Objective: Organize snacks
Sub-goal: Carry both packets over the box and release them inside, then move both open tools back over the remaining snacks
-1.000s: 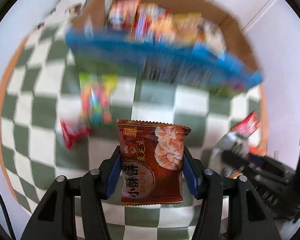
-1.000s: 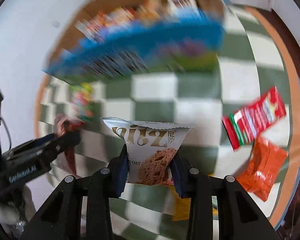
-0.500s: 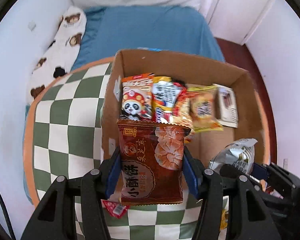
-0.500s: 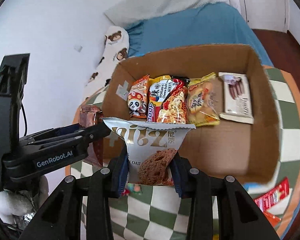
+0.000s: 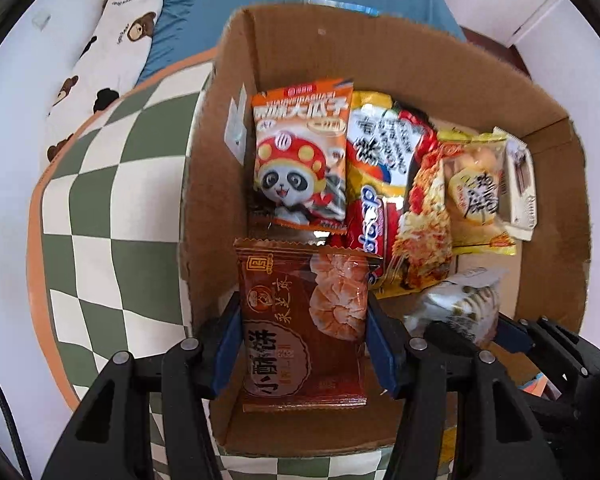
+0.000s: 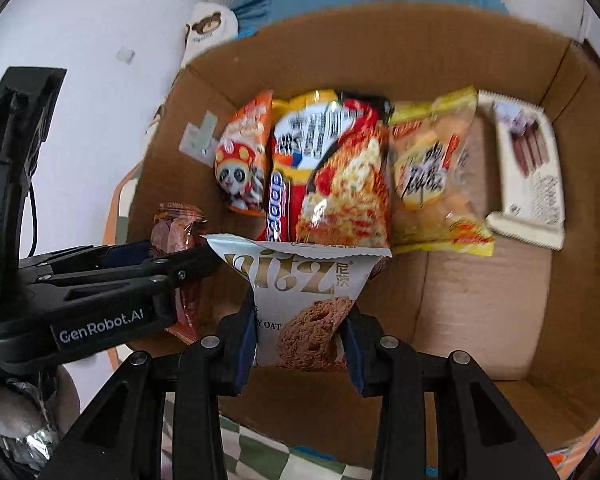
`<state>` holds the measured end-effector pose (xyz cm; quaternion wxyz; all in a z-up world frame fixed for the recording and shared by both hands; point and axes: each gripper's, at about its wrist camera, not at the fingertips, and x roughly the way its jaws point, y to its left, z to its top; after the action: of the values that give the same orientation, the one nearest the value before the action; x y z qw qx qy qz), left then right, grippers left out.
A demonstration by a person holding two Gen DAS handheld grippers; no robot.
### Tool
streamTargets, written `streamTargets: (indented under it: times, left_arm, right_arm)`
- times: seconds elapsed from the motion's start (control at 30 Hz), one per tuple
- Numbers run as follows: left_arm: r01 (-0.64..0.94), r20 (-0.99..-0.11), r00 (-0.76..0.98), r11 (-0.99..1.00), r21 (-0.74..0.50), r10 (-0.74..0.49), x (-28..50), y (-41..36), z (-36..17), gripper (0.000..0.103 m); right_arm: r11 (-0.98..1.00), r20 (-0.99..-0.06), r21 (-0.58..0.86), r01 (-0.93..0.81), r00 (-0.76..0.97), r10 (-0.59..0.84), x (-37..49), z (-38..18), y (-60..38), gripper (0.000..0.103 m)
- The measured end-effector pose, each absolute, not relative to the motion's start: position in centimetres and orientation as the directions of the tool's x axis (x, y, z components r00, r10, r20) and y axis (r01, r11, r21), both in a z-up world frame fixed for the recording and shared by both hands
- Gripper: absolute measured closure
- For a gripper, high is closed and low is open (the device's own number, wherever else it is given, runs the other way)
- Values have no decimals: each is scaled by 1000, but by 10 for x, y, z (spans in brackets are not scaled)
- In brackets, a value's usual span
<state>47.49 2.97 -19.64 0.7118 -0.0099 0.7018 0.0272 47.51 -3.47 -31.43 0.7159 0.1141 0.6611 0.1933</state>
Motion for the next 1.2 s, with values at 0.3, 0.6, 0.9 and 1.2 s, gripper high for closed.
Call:
streamTargets:
  times: [0.3,0.6,0.9,1.2]
  left_arm:
    - [-99,-998,55,995,-33,-27,469,30,-190,40]
    - [-53,-960,277,998,20,34,391,1,-137,40]
    - [-73,-992,128,997,6,15,288,-8,-227,40]
    - [-80,-992,-92,993,89,81,240,-15,-346,38]
  right_arm:
    - [920,-923,374,-117,49,381,467,-317,-45,18]
    - [959,-930,253,-126,242,277,398,-249,-98,18]
    - [972,-969,223,-73,96,229,303,-311,-128,18]
    - [989,-996,83,-121,-24,80,248,-424,-118,17]
